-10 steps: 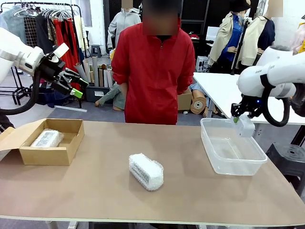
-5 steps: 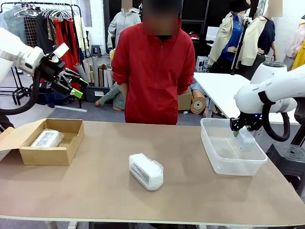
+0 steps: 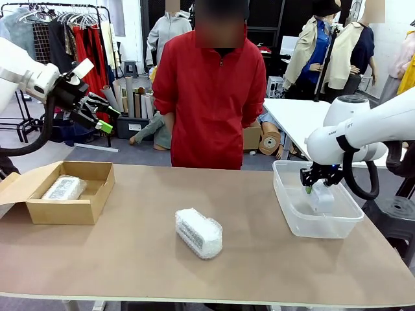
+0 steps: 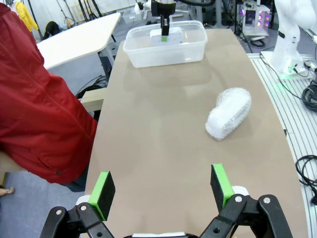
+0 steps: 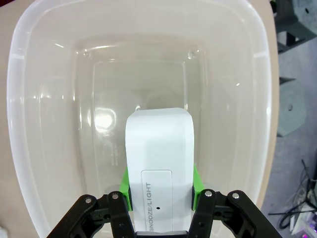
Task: Separate and place wrapped and unwrapped clocks.
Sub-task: If the picked Digital clock is wrapped, place it in the Package Box ; if not, place it in the Organizing box.
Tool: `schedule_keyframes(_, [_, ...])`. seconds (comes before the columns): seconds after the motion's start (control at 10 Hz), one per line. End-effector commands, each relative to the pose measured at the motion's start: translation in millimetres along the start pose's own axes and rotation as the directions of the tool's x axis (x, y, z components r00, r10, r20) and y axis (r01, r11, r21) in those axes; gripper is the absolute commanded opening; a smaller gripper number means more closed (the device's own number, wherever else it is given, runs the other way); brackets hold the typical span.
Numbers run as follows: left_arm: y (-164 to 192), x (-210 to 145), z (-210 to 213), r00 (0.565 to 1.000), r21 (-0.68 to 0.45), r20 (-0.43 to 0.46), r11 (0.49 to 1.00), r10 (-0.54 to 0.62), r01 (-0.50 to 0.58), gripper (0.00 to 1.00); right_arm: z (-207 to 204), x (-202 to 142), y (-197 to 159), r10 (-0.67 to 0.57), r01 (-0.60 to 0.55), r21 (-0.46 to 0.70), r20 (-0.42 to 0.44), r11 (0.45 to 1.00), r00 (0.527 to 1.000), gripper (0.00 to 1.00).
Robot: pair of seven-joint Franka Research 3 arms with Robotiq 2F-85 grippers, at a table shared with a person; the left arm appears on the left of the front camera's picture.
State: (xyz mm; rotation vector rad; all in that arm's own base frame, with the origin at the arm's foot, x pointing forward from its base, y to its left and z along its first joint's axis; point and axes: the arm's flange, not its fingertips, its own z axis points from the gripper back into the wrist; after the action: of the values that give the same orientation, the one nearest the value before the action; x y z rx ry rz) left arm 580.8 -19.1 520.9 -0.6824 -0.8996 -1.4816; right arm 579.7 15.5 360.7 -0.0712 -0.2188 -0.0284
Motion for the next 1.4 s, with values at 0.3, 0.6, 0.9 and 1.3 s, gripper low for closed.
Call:
schedule_keyframes(0.3, [-0.4, 1.4, 1.6, 1.000, 0.003, 0.001, 1.000, -0.005, 0.005, 1.00, -11.2, 4.5, 8.7, -0.042, 0.042, -0.016, -0.004, 0.999, 0.999, 0.00])
schedule_keyframes(0.6, [-0.4, 1.4, 1.6, 1.000, 0.003, 0.001, 1.000, -0.005, 0.005, 1.00, -15.2, 0.8, 11.4, -0.051, 0.051, 0.004, -0.050, 0.999, 0.997, 0.00])
schedule_keyframes(0.9, [-0.4, 1.4, 1.6, 1.000, 0.003, 0.001, 1.000, -0.005, 0.005, 1.00, -17.6, -5.3, 10.0, -0.053, 0.054, 0.015, -0.081, 0.998, 0.995, 0.15])
schedule_keyframes(1.3, [-0.4, 1.4, 1.6, 1.000, 0.003, 0.001, 1.000, -0.005, 0.005, 1.00, -12.9, -6.6, 8.8, -0.047, 0.049, 0.017, -0.089, 0.999, 0.995, 0.90])
